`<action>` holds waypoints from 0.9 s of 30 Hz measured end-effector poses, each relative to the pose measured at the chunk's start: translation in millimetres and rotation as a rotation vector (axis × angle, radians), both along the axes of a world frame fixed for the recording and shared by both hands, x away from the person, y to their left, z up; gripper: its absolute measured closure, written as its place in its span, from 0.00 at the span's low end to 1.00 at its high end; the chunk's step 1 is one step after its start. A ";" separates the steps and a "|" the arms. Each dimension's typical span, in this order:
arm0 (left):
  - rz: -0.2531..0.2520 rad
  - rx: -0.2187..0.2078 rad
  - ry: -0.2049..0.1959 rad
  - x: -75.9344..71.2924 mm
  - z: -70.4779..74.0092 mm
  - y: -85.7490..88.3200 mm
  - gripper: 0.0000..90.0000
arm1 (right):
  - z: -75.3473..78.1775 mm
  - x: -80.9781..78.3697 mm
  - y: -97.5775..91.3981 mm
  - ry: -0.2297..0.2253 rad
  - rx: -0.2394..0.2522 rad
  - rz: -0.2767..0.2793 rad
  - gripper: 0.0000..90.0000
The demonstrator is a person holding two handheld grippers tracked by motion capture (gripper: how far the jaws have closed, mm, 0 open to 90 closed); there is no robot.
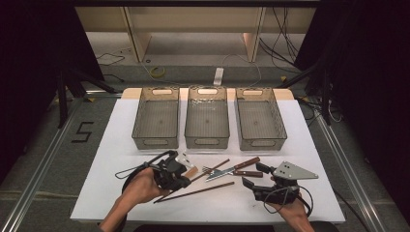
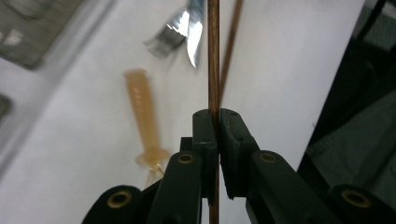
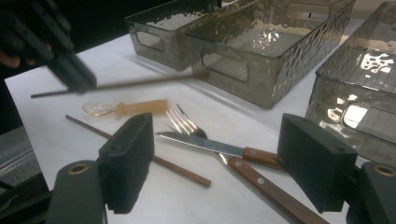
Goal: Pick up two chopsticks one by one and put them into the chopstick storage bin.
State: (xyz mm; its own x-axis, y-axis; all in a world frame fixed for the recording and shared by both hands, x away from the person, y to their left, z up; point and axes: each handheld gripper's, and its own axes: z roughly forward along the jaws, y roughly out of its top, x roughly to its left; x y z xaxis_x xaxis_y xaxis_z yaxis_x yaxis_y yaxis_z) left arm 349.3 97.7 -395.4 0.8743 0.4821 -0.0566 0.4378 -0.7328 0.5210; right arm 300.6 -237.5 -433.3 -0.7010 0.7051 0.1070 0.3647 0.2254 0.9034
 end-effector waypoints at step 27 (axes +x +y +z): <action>0.389 -0.199 -0.165 90.2 52.8 71.9 0.94 | -0.7 -0.4 -0.5 0.003 0.014 0.004 0.31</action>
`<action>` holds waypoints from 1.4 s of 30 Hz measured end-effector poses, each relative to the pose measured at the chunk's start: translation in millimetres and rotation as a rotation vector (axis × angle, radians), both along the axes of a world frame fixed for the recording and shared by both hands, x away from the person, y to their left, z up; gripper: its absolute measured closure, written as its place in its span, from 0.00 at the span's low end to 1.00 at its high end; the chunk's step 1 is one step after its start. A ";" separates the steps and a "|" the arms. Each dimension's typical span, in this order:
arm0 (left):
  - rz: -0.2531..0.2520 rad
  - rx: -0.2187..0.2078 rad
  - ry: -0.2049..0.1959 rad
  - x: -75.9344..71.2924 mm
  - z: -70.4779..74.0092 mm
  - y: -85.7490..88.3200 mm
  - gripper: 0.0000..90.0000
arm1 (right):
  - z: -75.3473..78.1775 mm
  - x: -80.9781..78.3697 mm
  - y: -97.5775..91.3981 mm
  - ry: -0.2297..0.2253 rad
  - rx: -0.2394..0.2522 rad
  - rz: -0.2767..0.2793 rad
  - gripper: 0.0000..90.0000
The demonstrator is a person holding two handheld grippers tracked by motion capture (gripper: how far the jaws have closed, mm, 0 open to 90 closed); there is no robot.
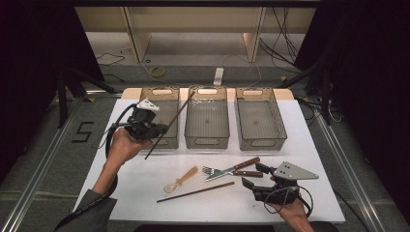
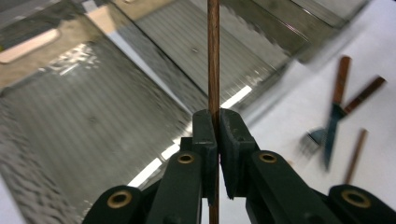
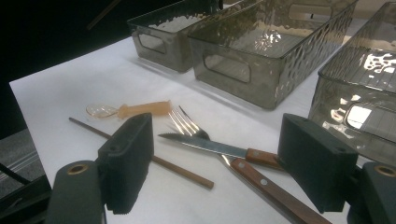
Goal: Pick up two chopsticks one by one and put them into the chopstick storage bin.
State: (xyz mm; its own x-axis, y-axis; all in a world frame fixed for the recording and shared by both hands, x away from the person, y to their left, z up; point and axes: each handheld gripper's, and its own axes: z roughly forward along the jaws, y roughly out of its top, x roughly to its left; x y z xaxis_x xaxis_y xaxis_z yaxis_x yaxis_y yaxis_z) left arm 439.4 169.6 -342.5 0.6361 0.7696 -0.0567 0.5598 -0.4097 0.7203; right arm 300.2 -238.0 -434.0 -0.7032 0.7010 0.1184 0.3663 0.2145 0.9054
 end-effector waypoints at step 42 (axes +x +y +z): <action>0.251 0.060 0.004 88.7 -34.9 38.9 0.94 | -0.2 -0.1 0.1 0.009 0.010 0.012 0.31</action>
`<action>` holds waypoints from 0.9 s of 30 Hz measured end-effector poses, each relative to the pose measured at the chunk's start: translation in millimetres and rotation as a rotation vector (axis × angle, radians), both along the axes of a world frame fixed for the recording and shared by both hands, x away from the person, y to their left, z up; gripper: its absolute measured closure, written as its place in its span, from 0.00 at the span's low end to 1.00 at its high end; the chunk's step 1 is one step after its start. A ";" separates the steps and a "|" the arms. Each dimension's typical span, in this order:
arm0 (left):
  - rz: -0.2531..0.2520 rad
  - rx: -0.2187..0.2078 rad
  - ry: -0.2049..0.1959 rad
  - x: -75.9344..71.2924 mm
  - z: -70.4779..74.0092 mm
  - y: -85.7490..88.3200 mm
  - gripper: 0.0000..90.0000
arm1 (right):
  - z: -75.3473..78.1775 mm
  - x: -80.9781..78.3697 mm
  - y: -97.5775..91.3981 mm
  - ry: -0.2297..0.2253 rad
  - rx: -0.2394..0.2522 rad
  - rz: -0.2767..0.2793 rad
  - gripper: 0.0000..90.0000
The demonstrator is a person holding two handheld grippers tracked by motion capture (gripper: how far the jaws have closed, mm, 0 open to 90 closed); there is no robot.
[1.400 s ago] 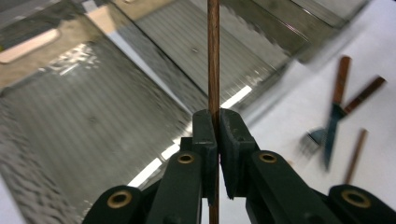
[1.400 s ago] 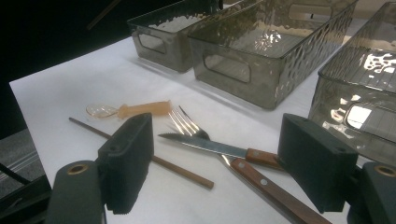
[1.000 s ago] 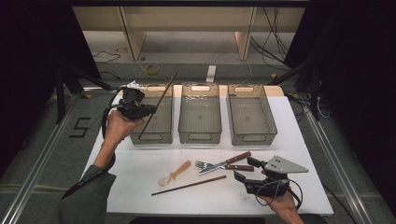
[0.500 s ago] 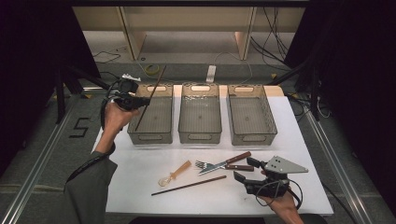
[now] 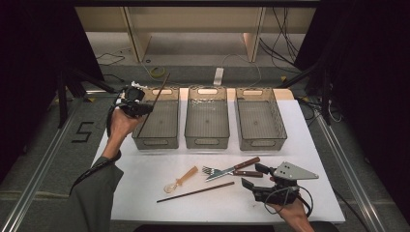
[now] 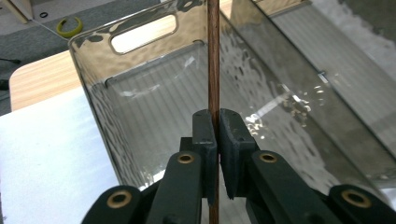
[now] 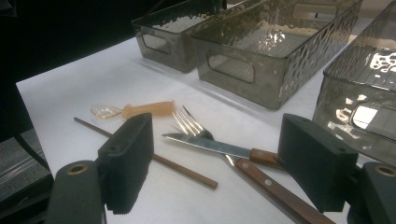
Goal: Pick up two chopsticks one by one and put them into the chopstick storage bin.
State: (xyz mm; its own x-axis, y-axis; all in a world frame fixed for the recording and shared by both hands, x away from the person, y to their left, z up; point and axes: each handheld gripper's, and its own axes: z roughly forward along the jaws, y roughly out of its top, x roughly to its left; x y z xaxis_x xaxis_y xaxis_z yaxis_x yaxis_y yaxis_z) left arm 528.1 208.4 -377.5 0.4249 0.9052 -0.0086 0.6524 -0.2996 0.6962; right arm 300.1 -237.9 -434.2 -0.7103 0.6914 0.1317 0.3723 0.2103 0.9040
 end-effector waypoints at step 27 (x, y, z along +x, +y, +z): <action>-0.051 -0.110 -0.011 -51.9 4.0 -21.7 0.34 | 0.6 -0.7 -0.4 -0.003 -0.004 -0.003 0.31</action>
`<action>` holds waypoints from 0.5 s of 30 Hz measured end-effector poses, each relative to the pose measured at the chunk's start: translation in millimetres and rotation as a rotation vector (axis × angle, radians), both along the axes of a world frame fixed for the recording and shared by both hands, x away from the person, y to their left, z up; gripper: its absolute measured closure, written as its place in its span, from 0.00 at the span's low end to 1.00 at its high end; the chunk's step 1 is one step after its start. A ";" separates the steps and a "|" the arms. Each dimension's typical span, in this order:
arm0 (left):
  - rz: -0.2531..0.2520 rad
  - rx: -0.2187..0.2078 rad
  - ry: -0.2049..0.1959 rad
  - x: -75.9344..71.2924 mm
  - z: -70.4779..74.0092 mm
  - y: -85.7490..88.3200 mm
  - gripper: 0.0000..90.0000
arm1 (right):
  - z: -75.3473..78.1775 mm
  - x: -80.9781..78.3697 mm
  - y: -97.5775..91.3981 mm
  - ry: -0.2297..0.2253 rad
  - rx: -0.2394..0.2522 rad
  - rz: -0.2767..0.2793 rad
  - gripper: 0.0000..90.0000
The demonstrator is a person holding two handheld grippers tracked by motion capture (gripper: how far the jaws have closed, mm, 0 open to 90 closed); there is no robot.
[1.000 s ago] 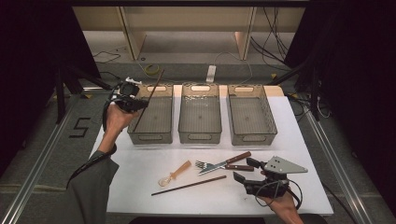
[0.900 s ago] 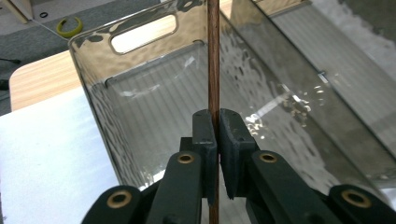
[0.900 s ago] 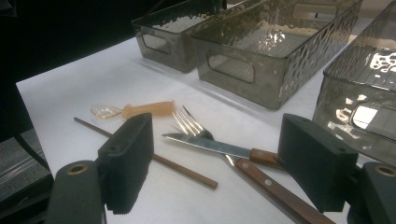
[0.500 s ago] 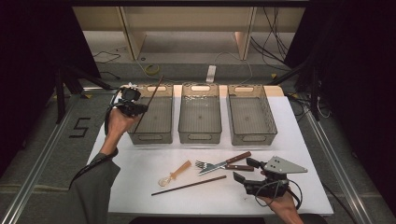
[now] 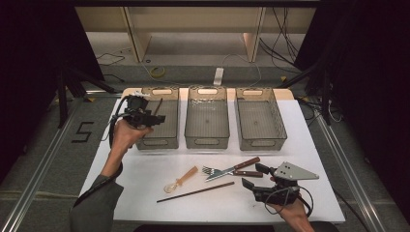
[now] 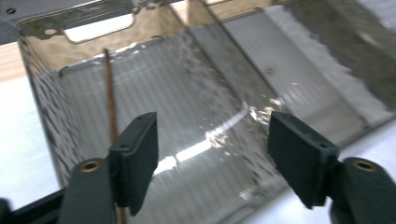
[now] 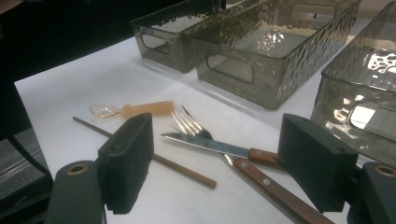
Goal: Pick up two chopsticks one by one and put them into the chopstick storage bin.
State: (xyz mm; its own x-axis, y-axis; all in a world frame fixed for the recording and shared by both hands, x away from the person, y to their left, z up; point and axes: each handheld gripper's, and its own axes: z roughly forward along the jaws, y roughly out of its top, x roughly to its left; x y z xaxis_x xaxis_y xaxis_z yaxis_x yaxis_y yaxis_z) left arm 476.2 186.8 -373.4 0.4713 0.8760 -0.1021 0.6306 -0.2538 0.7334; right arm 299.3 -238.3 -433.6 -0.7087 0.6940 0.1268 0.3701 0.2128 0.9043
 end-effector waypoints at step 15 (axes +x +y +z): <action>-0.248 0.031 0.058 -58.4 1.8 -50.8 0.23 | 1.9 -3.3 1.3 -0.016 -0.010 0.011 0.31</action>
State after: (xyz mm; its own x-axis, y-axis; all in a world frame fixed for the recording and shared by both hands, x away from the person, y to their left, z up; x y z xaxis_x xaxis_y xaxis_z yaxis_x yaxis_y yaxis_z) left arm 417.9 136.0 -371.6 0.6666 0.7373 -0.1101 0.5868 -0.4278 0.6875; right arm 296.1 -237.0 -431.7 -0.7184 0.6871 0.1085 0.3532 0.2259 0.9078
